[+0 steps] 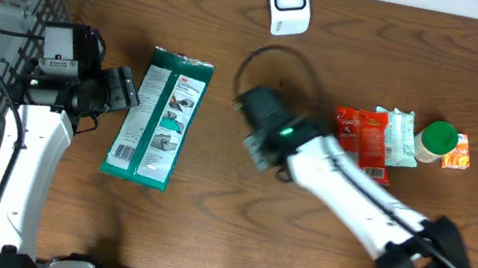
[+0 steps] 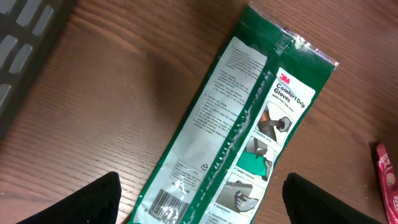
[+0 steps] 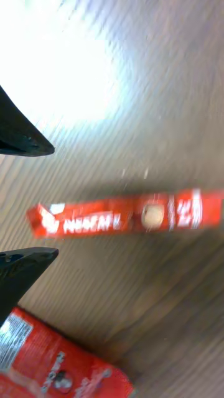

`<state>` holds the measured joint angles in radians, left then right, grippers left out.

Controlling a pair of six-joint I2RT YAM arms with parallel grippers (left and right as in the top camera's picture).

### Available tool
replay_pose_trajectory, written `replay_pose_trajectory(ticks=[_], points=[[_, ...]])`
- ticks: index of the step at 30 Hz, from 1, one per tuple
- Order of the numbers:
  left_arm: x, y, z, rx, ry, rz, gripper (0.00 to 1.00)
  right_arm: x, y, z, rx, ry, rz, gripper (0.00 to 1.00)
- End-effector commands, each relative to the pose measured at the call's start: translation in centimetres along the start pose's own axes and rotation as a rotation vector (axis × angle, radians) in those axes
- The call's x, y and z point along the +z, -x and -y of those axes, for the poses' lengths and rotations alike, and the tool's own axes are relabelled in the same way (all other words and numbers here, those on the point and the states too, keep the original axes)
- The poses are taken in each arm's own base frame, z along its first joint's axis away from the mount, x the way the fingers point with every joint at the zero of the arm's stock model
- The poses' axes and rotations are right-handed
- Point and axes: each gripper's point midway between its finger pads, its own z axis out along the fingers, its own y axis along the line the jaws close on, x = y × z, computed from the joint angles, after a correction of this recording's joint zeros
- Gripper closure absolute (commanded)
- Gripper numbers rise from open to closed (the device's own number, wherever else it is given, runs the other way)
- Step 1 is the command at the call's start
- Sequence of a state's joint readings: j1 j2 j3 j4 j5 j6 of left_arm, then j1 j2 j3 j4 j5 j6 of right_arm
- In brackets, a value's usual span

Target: Scan the item barcode

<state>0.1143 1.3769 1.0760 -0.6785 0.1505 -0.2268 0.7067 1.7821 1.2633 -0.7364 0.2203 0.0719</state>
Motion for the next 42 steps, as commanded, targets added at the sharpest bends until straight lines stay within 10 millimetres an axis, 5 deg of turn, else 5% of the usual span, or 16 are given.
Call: replay_pose_trajectory(ticks=[1, 7, 23, 26, 29, 31, 35, 42], points=[[-0.1, 0.2, -0.2, 0.019, 0.010, 0.005, 0.16, 0.8, -1.0, 1.5, 0.064, 0.159, -0.048, 0.57], [-0.1, 0.2, -0.2, 0.019, 0.010, 0.005, 0.16, 2.3, -2.0, 2.7, 0.085, 0.286, -0.074, 0.56], [-0.1, 0.2, -0.2, 0.019, 0.010, 0.005, 0.16, 7.3, -4.2, 2.3, 0.074, 0.250, -0.191, 0.61], [-0.1, 0.2, -0.2, 0.019, 0.010, 0.005, 0.16, 8.1, -4.6, 1.9, 0.070, 0.255, -0.208, 0.69], [-0.1, 0.2, -0.2, 0.019, 0.010, 0.005, 0.16, 8.2, -4.7, 1.8, 0.069, 0.255, -0.212, 0.90], [-0.1, 0.2, -0.2, 0.019, 0.010, 0.005, 0.16, 7.9, -4.4, 1.9, 0.069, 0.255, -0.204, 0.99], [-0.1, 0.2, -0.2, 0.019, 0.010, 0.005, 0.16, 6.1, -2.9, 2.3, 0.079, 0.252, -0.148, 0.99], [-0.1, 0.2, -0.2, 0.019, 0.010, 0.005, 0.16, -1.0, 0.8, 4.7, 0.281, 0.214, 0.013, 0.99]])
